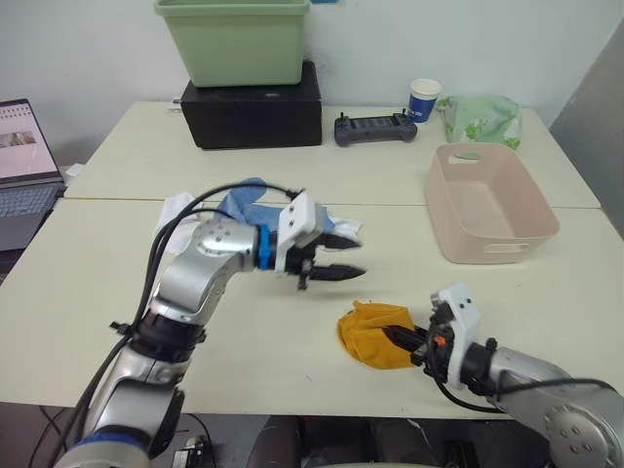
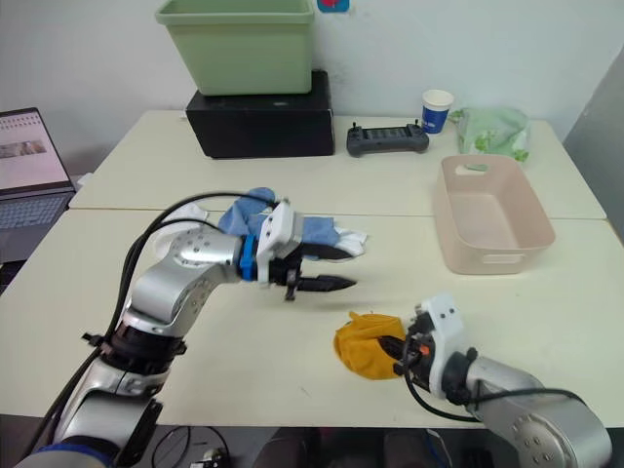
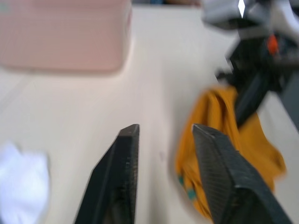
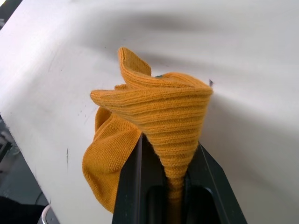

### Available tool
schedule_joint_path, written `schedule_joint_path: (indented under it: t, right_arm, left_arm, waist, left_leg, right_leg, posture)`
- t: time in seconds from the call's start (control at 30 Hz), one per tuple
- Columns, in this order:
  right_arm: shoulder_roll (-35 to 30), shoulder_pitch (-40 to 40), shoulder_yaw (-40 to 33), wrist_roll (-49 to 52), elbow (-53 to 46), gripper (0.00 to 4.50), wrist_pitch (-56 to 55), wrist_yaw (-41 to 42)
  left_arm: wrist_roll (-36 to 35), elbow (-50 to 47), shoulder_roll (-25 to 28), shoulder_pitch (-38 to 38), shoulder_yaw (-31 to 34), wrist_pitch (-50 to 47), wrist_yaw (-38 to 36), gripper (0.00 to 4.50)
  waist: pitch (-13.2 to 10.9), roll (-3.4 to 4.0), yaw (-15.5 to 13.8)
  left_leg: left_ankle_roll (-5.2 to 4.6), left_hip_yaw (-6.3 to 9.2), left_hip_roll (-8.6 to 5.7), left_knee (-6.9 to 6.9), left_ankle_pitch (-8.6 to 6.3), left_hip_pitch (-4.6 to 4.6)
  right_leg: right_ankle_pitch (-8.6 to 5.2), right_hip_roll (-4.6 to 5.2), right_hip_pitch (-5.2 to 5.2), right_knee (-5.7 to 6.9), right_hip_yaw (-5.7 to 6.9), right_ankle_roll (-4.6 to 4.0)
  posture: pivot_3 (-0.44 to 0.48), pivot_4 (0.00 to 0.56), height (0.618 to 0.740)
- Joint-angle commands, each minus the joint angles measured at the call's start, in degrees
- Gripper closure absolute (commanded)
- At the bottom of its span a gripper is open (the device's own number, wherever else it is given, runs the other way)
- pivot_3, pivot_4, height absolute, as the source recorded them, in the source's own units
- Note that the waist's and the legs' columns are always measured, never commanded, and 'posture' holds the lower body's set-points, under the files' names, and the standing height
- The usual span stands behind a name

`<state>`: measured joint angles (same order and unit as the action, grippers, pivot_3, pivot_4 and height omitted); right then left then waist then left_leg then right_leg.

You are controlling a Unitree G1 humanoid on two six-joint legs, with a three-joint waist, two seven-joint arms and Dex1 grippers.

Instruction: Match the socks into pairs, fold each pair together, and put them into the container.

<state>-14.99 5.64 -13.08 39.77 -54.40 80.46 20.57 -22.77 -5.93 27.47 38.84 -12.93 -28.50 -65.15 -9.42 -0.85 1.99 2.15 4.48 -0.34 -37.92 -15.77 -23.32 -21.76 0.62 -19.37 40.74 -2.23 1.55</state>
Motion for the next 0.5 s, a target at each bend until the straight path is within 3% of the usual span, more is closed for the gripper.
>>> schedule_joint_path:
  t: [0.03,0.17,0.37,0.43,0.5]
  right_arm:
    - [-0.17,2.69,-3.95,2.67,-5.38,4.5,-4.8,-2.04]
    - [-4.51,5.85,-9.32,7.81,-5.6,4.5,-12.81,-5.38]
    - [-17.84,0.36,-26.52,11.13,-3.75,4.5,-19.44,-9.09]
    - [-24.73,-4.07,-28.55,8.07,0.11,4.5,-20.44,-8.99]
    - [-32.55,-6.99,-25.97,1.6,4.04,4.5,-23.23,-7.87]
  left_arm:
    - [-1.46,-1.19,-2.43,4.26,1.06,-2.57,2.92,1.21]
    - [-0.96,0.13,-4.37,7.74,0.45,-2.9,3.8,0.01]
    - [-0.17,3.24,-6.51,11.84,-0.5,-2.91,4.27,0.01]
    - [-0.03,3.92,-6.74,12.41,-0.56,-2.95,4.17,0.01]
    - [0.12,4.21,-6.71,12.55,-0.76,-2.79,3.79,0.01]
  waist:
    - [-0.01,-0.01,0.32]
    - [-0.01,-0.01,0.54]
    - [-0.12,-0.06,0.24]
    - [-0.14,-0.07,0.31]
    - [-0.16,-0.04,0.32]
  left_leg:
    - [0.0,-0.01,0.01,0.01,0.0,0.04]
    - [0.01,-0.05,0.01,0.02,0.0,0.09]
    - [0.02,-0.16,-0.07,-0.03,0.01,0.08]
    - [0.02,-0.19,-0.08,0.01,0.01,0.08]
    - [0.01,-0.21,-0.06,-0.01,0.01,0.09]
  right_leg:
    - [0.0,-0.02,0.01,0.01,-0.02,0.0]
    - [0.0,-0.04,0.02,0.04,-0.07,0.0]
    - [0.0,-0.04,0.08,-0.01,-0.1,0.0]
    - [0.0,-0.14,0.08,-0.03,-0.12,0.0]
    - [0.0,-0.17,0.07,-0.02,-0.15,0.0]
  posture:
    - [0.0,0.15,0.725]
    - [0.0,0.15,0.725]
    - [0.0,0.15,0.725]
    - [0.0,0.15,0.725]
    - [0.0,0.15,0.725]
